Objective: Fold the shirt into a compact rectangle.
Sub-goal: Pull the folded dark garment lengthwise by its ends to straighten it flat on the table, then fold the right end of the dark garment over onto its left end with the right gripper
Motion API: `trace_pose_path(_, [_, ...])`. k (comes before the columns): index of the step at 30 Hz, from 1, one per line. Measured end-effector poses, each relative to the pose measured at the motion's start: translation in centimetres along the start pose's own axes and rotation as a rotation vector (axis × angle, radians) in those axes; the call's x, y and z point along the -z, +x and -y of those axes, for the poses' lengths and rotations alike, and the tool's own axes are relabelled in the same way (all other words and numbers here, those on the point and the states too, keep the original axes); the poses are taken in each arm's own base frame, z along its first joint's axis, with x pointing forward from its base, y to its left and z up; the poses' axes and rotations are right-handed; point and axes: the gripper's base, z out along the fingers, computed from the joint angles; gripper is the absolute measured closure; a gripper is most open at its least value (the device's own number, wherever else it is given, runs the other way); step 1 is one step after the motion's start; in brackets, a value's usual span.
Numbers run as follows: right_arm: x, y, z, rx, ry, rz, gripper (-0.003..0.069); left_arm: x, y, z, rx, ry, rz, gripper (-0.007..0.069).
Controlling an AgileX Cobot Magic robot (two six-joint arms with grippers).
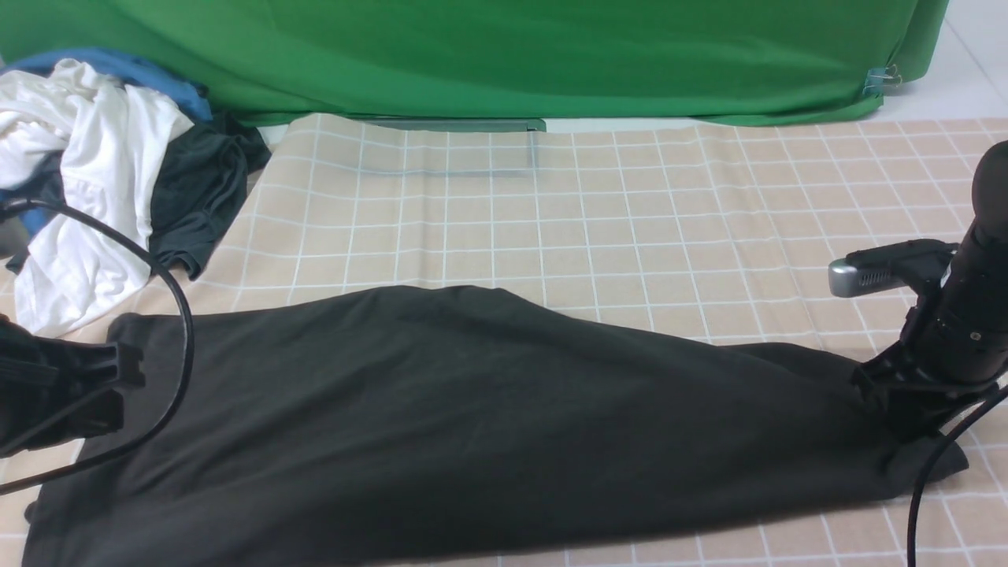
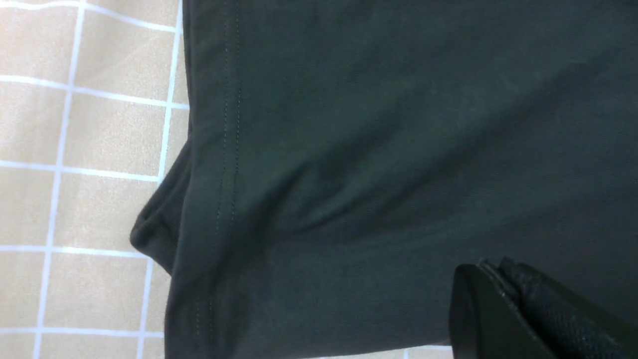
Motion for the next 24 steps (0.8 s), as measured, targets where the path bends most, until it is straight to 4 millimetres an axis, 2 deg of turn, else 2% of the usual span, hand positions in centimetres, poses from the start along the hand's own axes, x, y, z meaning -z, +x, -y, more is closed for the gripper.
trace_pose_path(4, [1.1, 1.1, 1.4, -0.059, -0.009, -0.019, 0.0542, 0.0, 0.0, 0.0, 0.000, 0.000, 0.000, 0.0606])
trace_pose_path(8, [3.7, 2.6, 3.4, -0.142, 0.007, 0.026, 0.0542, 0.0, 0.0, 0.1, 0.007, 0.009, 0.001, 0.0606])
trace_pose_path(10, [5.9, 4.0, 5.2, -0.208, 0.031, 0.080, 0.0542, 0.0, 0.0, 0.2, 0.014, 0.021, 0.001, 0.0606])
trace_pose_path(14, [7.8, 5.5, 6.3, -0.254, 0.053, 0.124, 0.0542, 0.0, 0.0, 0.2, 0.015, 0.023, 0.002, 0.0606])
trace_pose_path(19, [10.0, 5.8, 5.3, -0.254, 0.026, 0.170, 0.0542, 0.0, 0.0, 0.2, 0.018, 0.027, 0.002, 0.0606])
trace_pose_path(24, [13.7, 4.5, 0.3, -0.158, -0.079, 0.288, 0.0542, 0.0, -0.1, 0.3, 0.027, 0.038, 0.006, 0.0606])
